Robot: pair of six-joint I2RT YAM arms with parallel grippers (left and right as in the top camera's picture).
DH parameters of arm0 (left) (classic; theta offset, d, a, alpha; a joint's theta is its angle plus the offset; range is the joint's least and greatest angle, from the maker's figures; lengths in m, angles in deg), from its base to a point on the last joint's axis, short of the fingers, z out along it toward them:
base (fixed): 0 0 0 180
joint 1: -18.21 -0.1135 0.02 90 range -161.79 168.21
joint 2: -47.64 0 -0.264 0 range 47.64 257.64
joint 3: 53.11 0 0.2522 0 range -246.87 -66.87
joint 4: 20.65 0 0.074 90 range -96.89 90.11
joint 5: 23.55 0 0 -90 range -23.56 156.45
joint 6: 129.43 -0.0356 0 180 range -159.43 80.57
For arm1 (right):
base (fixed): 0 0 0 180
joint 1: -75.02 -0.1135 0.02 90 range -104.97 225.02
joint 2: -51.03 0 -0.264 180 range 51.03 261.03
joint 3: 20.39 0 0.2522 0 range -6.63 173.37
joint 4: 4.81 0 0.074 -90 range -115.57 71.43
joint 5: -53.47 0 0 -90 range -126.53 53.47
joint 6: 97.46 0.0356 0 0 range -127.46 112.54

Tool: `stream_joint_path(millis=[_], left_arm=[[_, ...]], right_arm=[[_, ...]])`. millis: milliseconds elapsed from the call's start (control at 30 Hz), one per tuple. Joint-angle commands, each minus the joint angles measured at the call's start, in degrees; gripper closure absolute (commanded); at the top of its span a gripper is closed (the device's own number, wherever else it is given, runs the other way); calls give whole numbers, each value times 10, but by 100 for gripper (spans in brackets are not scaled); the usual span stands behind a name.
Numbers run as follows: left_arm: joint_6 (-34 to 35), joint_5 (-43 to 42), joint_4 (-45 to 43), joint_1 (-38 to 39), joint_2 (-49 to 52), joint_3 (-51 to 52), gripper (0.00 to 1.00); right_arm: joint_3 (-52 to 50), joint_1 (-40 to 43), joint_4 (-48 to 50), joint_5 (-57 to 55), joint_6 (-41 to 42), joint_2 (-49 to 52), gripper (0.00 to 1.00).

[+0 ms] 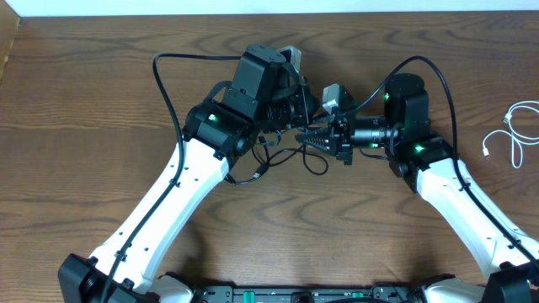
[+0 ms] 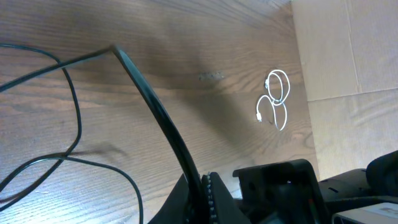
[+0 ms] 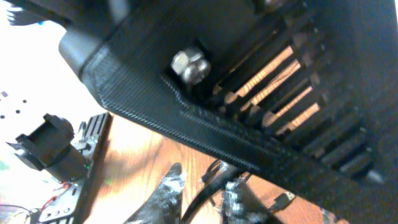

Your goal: Untangle cables

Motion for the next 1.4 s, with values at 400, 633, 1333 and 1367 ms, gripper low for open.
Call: stream_joint_path(millis=[400,633,1333,1367], left_arm=[[-29,5,1,-4,-1,-3,83],[-104,50,82,-39,-3,-3,49],[-104,207,259,-161,-4,-3,49],[-104,207,259,-161,-4,-3,49]], right_arm=[[9,-2,-4,-8,5,-8,99],[9,-2,-111,-247,5,-8,99],[79,25,96,-861,-15,-198,99],[79,25,108,-839,-15,-210,99]])
